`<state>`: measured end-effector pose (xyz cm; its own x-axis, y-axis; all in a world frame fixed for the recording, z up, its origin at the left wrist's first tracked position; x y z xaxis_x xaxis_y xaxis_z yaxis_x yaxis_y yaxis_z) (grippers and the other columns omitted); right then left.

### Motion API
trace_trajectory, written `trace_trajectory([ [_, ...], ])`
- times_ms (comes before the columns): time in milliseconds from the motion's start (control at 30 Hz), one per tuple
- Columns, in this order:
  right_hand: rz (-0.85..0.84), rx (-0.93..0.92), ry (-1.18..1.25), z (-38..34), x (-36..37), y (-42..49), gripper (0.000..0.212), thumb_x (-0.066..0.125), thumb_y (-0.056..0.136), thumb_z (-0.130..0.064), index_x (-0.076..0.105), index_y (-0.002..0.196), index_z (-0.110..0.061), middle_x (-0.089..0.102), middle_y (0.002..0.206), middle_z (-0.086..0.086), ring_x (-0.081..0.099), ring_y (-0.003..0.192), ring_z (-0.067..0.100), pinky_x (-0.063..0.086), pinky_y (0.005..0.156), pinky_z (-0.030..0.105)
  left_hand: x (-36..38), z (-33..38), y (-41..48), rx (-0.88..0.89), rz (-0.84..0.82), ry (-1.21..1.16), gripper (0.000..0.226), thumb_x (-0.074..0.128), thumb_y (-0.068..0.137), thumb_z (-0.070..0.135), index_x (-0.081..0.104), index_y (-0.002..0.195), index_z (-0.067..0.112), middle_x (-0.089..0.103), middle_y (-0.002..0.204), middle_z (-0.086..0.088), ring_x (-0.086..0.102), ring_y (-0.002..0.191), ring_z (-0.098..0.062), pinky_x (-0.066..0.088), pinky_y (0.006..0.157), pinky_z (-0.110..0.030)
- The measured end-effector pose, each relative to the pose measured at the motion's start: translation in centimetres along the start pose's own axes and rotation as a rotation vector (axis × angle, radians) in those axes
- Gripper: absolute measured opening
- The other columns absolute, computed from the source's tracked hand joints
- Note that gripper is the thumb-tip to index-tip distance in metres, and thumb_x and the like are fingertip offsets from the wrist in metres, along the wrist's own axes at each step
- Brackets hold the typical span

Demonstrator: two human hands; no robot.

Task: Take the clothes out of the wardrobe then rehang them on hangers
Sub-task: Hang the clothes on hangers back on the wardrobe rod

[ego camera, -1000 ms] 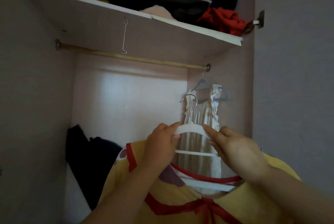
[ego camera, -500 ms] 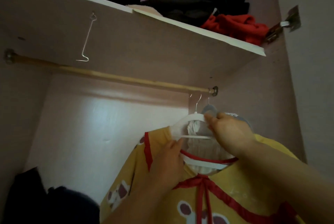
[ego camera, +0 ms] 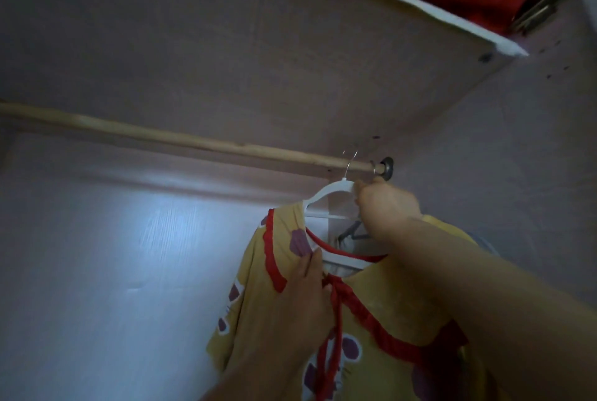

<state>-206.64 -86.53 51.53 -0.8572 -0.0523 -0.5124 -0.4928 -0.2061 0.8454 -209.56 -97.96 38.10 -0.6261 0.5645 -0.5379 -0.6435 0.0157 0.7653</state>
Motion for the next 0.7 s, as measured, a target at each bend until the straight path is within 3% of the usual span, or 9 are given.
trace_trajectory([
  [67,-0.021,0.004,0.004,-0.4,1.1,0.8,0.032,0.043,0.092,0.0,0.05,0.121,-0.01,0.049,0.118,0.01,0.058,0.1,0.03,0.043,0.067,0.037,0.3,-0.7,0.4,-0.005,0.015,-0.049,0.058,0.024,0.094,0.041,0.009,0.148,0.027,0.026,0.151,0.001,0.033,0.136,-0.02,0.033,0.111,-0.038],
  [133,-0.063,0.003,0.006,-1.1,2.4,1.0,0.028,0.049,0.09,0.0,0.056,0.115,-0.01,0.053,0.117,0.009,0.059,0.102,0.029,0.043,0.068,0.035,0.4,-1.1,0.3,0.006,0.015,-0.047,0.062,0.025,0.094,0.035,-0.004,0.149,0.027,0.011,0.156,0.003,0.024,0.14,-0.017,0.029,0.113,-0.037],
  [200,-0.072,-0.008,-0.011,-1.5,3.5,0.9,0.029,0.049,0.088,0.003,0.057,0.113,-0.009,0.057,0.114,0.008,0.06,0.1,0.027,0.042,0.065,0.032,0.4,-1.5,0.0,0.025,0.02,-0.046,0.065,0.024,0.093,0.035,-0.013,0.146,0.032,0.009,0.157,0.006,0.024,0.139,-0.014,0.028,0.113,-0.033],
  [300,-0.041,-0.019,-0.044,-1.5,3.8,0.4,0.031,0.048,0.088,0.003,0.053,0.117,-0.008,0.057,0.111,0.008,0.06,0.097,0.025,0.04,0.061,0.03,0.8,-2.4,-0.6,-0.012,0.009,-0.004,0.062,0.03,0.096,0.036,0.001,0.15,0.025,0.017,0.154,0.004,0.024,0.138,-0.014,0.026,0.112,-0.028],
  [400,-0.042,0.003,-0.041,-1.2,3.1,-0.2,0.034,0.046,0.089,0.0,0.049,0.121,-0.009,0.054,0.114,0.008,0.058,0.099,0.026,0.038,0.062,0.032,1.2,-3.3,-1.2,-0.073,-0.026,0.058,0.061,0.034,0.098,0.035,0.003,0.15,0.024,0.017,0.155,0.003,0.029,0.137,-0.018,0.03,0.11,-0.036],
  [533,-0.128,0.054,-0.074,-1.4,2.1,-2.0,0.037,0.044,0.091,-0.01,0.044,0.129,-0.008,0.047,0.126,0.01,0.048,0.116,0.029,0.041,0.079,0.035,0.9,-2.8,-2.8,-0.027,-0.031,0.081,0.06,0.038,0.096,0.031,0.011,0.149,0.026,0.021,0.152,0.005,0.028,0.138,-0.019,0.032,0.11,-0.036],
  [600,-0.136,0.013,-0.154,-1.8,1.7,-3.6,0.041,0.043,0.091,-0.016,0.041,0.132,-0.01,0.043,0.131,0.012,0.041,0.123,0.029,0.036,0.095,0.037,0.4,-2.6,-4.1,-0.03,-0.04,0.101,0.056,0.038,0.092,0.035,0.025,0.146,0.027,0.033,0.146,0.005,0.038,0.131,-0.021,0.04,0.104,-0.04],
  [700,-0.109,-0.108,-0.196,-2.5,1.1,-7.2,0.044,0.045,0.091,-0.027,0.042,0.133,-0.017,0.04,0.136,0.011,0.034,0.128,0.029,0.024,0.107,0.041,-0.8,-1.6,-6.9,-0.042,-0.037,0.038,0.045,0.041,0.087,0.04,0.047,0.13,0.027,0.053,0.126,0.001,0.052,0.114,-0.022,0.05,0.091,-0.042],
])
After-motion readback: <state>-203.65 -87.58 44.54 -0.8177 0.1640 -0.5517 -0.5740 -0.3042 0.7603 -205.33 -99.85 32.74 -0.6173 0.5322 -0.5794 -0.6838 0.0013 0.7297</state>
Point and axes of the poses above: each hand's wrist, its own y-axis towards the middle knuckle, its own x-axis out of the palm, z = x × y, the point moved 7 cm from there along y, towards the middle knuckle
